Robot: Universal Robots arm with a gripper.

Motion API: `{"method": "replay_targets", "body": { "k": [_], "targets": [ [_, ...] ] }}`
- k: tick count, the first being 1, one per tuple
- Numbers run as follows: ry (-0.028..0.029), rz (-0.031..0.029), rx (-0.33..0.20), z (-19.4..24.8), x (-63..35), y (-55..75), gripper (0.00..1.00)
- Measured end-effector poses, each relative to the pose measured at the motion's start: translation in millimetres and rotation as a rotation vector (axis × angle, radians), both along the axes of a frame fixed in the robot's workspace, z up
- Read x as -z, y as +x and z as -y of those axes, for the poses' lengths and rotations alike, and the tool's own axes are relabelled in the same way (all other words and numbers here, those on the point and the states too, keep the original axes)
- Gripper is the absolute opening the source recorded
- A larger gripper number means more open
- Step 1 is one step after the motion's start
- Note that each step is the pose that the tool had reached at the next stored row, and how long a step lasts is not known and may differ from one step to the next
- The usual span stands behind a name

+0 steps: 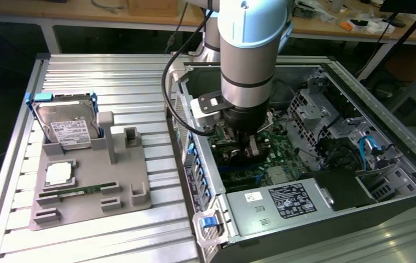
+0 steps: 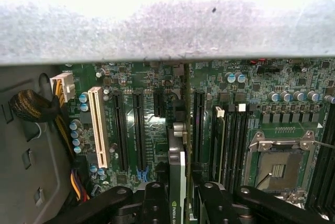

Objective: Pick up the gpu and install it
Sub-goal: 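Insert the gpu into the slot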

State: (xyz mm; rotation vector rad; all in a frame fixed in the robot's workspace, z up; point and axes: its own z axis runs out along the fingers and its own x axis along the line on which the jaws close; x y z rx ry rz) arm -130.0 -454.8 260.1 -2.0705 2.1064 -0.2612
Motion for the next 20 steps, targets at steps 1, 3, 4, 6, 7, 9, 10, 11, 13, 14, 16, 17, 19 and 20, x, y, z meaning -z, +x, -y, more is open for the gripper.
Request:
{"method": "replay_targets", "body": {
  "k": [1, 3, 4, 6, 7, 9, 10, 11, 13, 14, 16, 17, 19, 20],
  "targets": [
    [-0.0006, 0.0000, 0.001, 0.0, 0.1, 0.0, 0.27],
    [-0.0019, 0.0001, 0.004, 0.0, 0.3, 0.0, 0.27],
    [-0.0025, 0.0001, 0.006, 0.0, 0.6, 0.0, 0.27],
    [-0.0035, 0.0001, 0.008, 0.0, 2.0, 0.0, 0.27],
    [-0.0040, 0.0002, 0.008, 0.0, 3.0, 0.0, 0.27],
    [-0.0049, 0.0000, 0.009, 0.1, 4.3, 0.0, 0.27],
    [-0.0054, 0.0000, 0.009, 0.1, 4.8, 0.0, 0.27],
    [-0.0059, 0.0000, 0.009, 0.1, 5.3, 0.0, 0.27],
    [-0.0065, 0.0001, 0.010, 0.1, 6.5, 0.0, 0.27],
    [-0.0070, 0.0001, 0.010, 0.1, 6.9, 0.0, 0.27],
    [-0.0082, -0.0001, 0.011, 0.1, 7.8, 0.0, 0.27],
    [-0.0087, -0.0001, 0.011, 0.1, 8.3, 0.0, 0.27],
    [-0.0095, 0.0000, 0.012, 0.1, 9.4, 0.0, 0.27],
    [-0.0101, -0.0001, 0.012, 0.1, 9.9, 0.0, 0.27]
  ]
}}
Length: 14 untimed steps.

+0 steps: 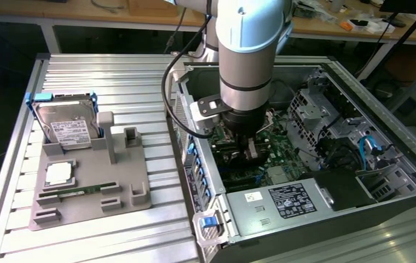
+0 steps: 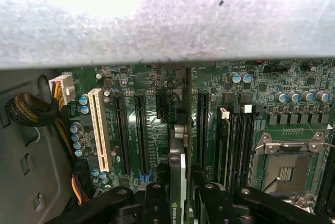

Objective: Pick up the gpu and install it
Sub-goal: 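Insert the gpu into the slot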

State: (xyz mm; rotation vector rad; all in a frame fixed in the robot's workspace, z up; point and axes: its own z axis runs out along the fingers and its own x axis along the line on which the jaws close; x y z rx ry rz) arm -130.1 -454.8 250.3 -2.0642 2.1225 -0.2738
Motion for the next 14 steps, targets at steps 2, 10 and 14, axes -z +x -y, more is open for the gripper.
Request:
{"method": "replay_targets", "body": {
  "k": [2, 10, 14],
  "targets": [
    [-0.0005, 0.0002, 0.000, 0.0, 1.2, 0.0, 0.27],
    [-0.0011, -0.0001, 0.001, 0.0, 6.8, -0.2, 0.27],
    [-0.0009, 0.0002, 0.001, 0.0, 6.9, -0.2, 0.27]
  ]
}}
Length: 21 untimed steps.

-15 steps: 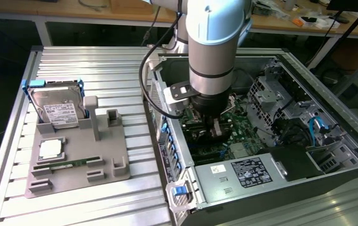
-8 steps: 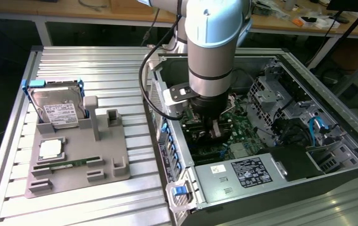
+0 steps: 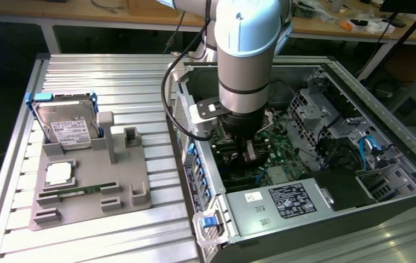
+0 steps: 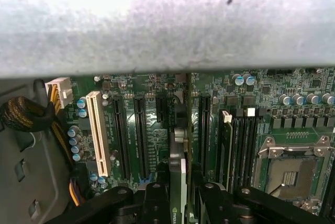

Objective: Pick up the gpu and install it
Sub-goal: 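Insert the gpu into the slot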

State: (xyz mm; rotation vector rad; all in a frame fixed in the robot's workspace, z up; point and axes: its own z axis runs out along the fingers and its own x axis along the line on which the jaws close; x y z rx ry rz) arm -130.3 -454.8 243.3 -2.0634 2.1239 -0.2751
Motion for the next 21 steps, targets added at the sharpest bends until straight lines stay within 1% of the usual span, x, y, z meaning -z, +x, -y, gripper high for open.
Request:
{"method": "replay_targets", "body": {
  "k": [1, 2, 3, 5, 6, 8, 10, 11, 12, 14, 16, 21],
  "targets": [
    [0.0000, -0.0001, 0.000, 0.0, 0.0, 0.0, 0.27],
    [0.0019, 0.0005, 0.000, -0.2, 0.7, -0.1, 0.27],
    [0.0023, 0.0014, 0.000, -0.2, 1.1, 0.0, 0.27],
    [-0.0004, -0.0001, 0.000, 0.0, -0.1, -0.1, 0.39],
    [0.0002, 0.0007, 0.000, 0.0, 0.1, 0.0, 0.46],
    [0.0002, 0.0020, 0.000, -0.3, -0.5, 0.0, 0.46],
    [0.0000, 0.0040, 0.000, -0.8, -2.2, -0.1, 0.58],
    [0.0000, 0.0053, 0.000, -1.1, -3.6, -0.1, 0.58],
    [-0.0001, 0.0073, 0.000, -1.6, -7.0, -0.1, 0.64],
    [-0.0002, 0.0102, 0.000, -2.7, -13.7, -0.1, 0.64],
    [-0.0035, 0.0117, 0.000, -3.7, -21.2, -0.1, 0.64],
    [-0.0141, 0.0154, 0.000, -7.2, -39.6, -0.1, 0.64]
  ]
}}
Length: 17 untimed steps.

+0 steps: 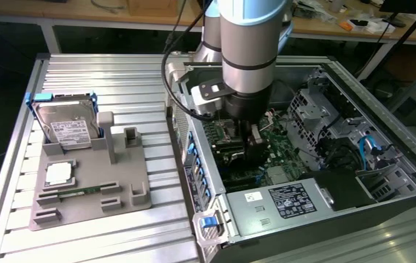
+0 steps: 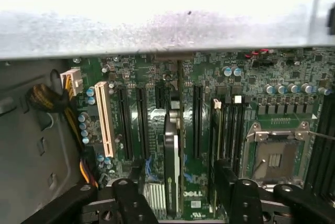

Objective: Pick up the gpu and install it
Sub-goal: 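Insert the gpu into the slot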

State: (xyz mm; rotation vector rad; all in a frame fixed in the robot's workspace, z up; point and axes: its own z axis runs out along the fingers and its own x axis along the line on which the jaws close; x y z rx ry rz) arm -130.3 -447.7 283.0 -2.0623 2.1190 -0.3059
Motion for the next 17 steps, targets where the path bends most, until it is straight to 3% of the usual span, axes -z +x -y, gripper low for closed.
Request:
{"method": "replay_targets", "body": {
  "k": [4, 11, 12, 13, 14, 17],
  "targets": [
    [-0.0041, 0.0083, 0.000, -3.6, -9.4, 0.0, 0.63],
    [-0.0050, 0.0092, 0.000, -4.1, -9.6, 0.0, 0.26],
    [-0.0050, 0.0090, 0.000, -4.1, -9.7, 0.3, 0.26],
    [-0.0050, 0.0085, 0.000, -3.9, -9.7, 1.8, 0.26],
    [-0.0046, 0.0059, 0.000, -3.3, -9.6, 4.3, 0.20],
    [-0.0022, -0.0084, 0.000, -1.3, -9.6, 11.8, 0.11]
  ]
}}
